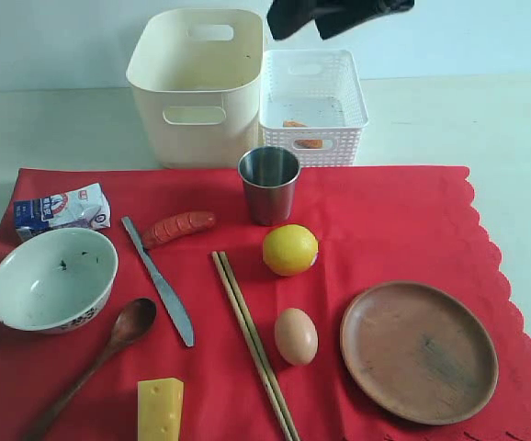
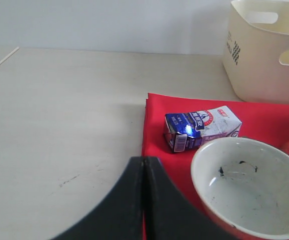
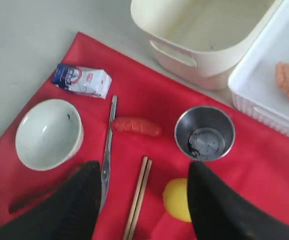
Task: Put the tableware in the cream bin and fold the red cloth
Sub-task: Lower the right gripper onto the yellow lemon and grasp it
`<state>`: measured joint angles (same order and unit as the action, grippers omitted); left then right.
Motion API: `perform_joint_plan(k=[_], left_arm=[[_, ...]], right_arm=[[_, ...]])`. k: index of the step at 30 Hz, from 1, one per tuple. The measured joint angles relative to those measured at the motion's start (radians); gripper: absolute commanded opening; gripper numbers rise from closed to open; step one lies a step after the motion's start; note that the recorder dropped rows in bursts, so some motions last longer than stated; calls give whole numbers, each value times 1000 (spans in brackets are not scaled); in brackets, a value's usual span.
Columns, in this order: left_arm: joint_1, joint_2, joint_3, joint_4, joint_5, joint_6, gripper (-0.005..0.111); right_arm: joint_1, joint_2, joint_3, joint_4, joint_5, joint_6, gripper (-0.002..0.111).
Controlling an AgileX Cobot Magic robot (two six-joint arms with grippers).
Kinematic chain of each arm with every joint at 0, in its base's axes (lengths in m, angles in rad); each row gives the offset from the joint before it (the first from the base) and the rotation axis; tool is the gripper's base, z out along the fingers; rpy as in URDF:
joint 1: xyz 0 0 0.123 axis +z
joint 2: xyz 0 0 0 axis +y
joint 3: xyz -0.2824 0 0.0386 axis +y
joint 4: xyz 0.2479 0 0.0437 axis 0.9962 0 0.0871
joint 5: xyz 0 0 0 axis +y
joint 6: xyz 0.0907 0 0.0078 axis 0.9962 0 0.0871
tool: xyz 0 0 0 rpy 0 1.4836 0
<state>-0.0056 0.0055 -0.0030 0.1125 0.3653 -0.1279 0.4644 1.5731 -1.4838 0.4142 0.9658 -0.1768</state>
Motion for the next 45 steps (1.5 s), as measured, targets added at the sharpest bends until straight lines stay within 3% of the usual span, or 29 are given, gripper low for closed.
perform_joint_plan(k=[12, 19, 23, 28, 30, 34, 45], left_arm=[[0, 0, 0, 0, 0, 0, 0], [0, 0, 0, 0, 0, 0, 0], [0, 0, 0, 0, 0, 0, 0], [0, 0, 0, 0, 0, 0, 0], [0, 0, 0, 0, 0, 0, 0], [0, 0, 0, 0, 0, 0, 0], [0, 0, 0, 0, 0, 0, 0]], right_arm=[[0, 70, 150, 0, 35, -169, 51], [0, 184, 150, 0, 49, -187, 67], [0, 244, 152, -2, 43, -187, 69], [27, 301, 152, -72, -1, -128, 69], [82, 329, 152, -189, -26, -49, 70], [148, 370, 152, -374, -117, 169, 79], [151, 471, 152, -282, -171, 222, 81]])
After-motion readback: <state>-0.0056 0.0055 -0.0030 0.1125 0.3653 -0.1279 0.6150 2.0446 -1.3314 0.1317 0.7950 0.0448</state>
